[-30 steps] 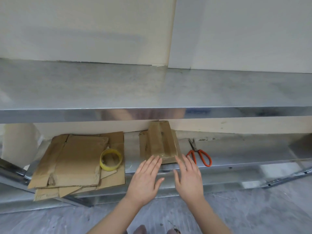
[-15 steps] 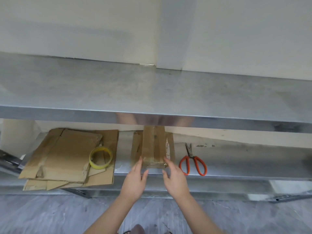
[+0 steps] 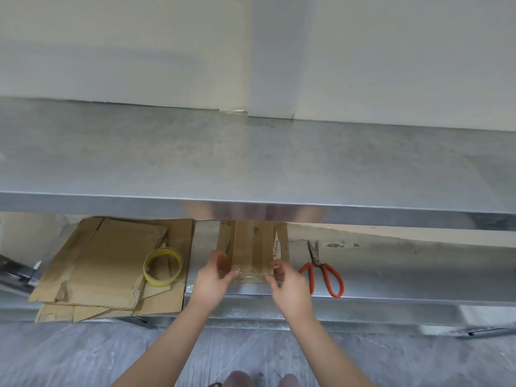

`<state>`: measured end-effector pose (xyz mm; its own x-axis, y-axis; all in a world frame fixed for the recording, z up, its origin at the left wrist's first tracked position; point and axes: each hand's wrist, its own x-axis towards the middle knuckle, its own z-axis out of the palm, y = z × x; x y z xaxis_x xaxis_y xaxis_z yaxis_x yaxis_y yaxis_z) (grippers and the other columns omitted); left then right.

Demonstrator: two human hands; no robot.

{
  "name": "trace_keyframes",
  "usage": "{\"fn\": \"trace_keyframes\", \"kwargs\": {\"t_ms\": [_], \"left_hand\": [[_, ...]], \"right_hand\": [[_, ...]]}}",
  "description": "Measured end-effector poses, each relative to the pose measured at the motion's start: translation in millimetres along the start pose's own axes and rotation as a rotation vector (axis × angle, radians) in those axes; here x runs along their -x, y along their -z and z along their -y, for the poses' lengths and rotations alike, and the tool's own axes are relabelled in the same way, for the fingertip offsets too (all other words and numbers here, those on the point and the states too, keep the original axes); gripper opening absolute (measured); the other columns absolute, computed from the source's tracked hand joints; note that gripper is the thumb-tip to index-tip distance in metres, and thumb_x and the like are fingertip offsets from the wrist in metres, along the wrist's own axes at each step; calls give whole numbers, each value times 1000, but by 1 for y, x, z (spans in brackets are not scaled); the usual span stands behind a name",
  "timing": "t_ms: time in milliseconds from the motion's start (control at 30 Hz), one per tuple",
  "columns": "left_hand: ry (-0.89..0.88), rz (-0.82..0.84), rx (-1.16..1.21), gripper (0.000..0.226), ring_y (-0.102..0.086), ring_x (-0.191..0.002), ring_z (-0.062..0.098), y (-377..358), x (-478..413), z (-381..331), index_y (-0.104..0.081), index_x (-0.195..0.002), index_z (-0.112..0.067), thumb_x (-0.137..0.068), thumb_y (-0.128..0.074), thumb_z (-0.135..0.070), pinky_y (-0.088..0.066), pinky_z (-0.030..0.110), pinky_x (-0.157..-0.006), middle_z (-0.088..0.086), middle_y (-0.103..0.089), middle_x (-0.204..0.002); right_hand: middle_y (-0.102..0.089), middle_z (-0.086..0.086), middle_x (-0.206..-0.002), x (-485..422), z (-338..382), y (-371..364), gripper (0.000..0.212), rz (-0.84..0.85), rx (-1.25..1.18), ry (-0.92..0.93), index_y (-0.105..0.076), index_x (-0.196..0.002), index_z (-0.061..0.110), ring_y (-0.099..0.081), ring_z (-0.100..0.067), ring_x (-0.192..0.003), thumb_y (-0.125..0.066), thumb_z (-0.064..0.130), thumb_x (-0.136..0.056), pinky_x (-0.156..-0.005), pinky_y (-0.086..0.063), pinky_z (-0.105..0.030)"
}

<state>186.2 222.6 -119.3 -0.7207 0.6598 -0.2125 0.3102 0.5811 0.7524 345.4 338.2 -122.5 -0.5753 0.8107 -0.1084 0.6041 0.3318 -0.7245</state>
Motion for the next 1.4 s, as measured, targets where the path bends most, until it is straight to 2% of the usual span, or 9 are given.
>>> {"fn": "trace_keyframes", "kwargs": {"t_ms": [133, 300, 467, 600, 767, 967, 1067, 1200, 1400], "left_hand": [[-414, -66, -200, 22, -58, -105, 20, 4, 2, 4, -70, -106, -14, -84, -73, -17, -39, 22, -92, 2, -64, -112], [-428, 94, -217, 40, -43, -122, -5, 11, 12, 17, -60, -130, -26, -90, -65, -29, -18, -4, -101, -19, -46, -137], [-412, 82, -202, 34, -54, -111, 4, 8, -1, 6, -67, -118, -19, -85, -71, -23, -39, 13, -95, -11, -54, -127], [-392, 81, -218, 27, -61, -99, 12, 8, -5, -1, -69, -110, -15, -83, -72, -11, -48, 20, -87, -9, -55, -117], [-500, 362, -321, 54, -44, -117, 1, 32, -18, 8, -58, -133, -25, -84, -65, -2, -35, 13, -102, -15, -38, -132], [-440, 292, -293, 43, -55, -103, 11, 23, -26, 0, -67, -121, -20, -82, -70, -2, -44, 17, -88, -9, -48, -118], [-387, 281, -171, 41, -55, -107, 12, 20, -26, 5, -70, -116, -20, -78, -75, -4, -47, 14, -87, -11, -45, -118], [-310, 238, -10, 36, -34, -134, 4, 16, -23, 8, -72, -110, -20, -75, -80, -14, -21, -3, -97, -13, -30, -149], [-251, 188, 48, 67, -41, -131, 3, 2, 7, 2, -55, -133, -30, -72, -83, -22, -32, 28, -112, -14, -40, -145]], "right_hand": [[-72, 8, -95, 1, -4, -1, 25, 4, 18, 13, -61, -113, 25, -67, -10, -87, -68, 28, -89, -70, -48, -20], [-65, 16, -88, 2, -10, 5, 36, 100, -9, 1, -59, -117, 31, -65, -2, -87, -71, 18, -85, -72, -45, -7], [-61, 19, -89, -6, -9, 13, 37, 145, 22, 43, -61, -115, 31, -58, 4, -82, -75, 21, -82, -65, -35, 5], [-63, 11, -89, -12, -10, 16, 38, 183, 72, 50, -62, -114, 25, -63, -6, -85, -65, 3, -83, -73, -47, -12], [-67, 9, -92, -21, -13, 23, 34, 217, 137, 117, -64, -110, 25, -65, -9, -88, -66, 4, -83, -78, -52, -23], [-69, 16, -91, -22, -7, 24, 22, 171, 162, 114, -68, -100, 32, -64, -2, -85, -75, 27, -80, -74, -54, -24], [-65, 20, -84, -17, -10, 19, 22, 133, 71, 62, -66, -97, 33, -61, 3, -81, -76, 28, -79, -70, -49, -12], [-66, 15, -88, -14, -7, 14, 23, 108, -6, 26, -66, -101, 27, -63, -1, -85, -77, 23, -81, -75, -50, -14], [-56, 10, -112, 4, -2, 3, 41, 45, -50, -40, -55, -114, 24, -54, -7, -102, -73, 41, -82, -82, -41, -20]]}}
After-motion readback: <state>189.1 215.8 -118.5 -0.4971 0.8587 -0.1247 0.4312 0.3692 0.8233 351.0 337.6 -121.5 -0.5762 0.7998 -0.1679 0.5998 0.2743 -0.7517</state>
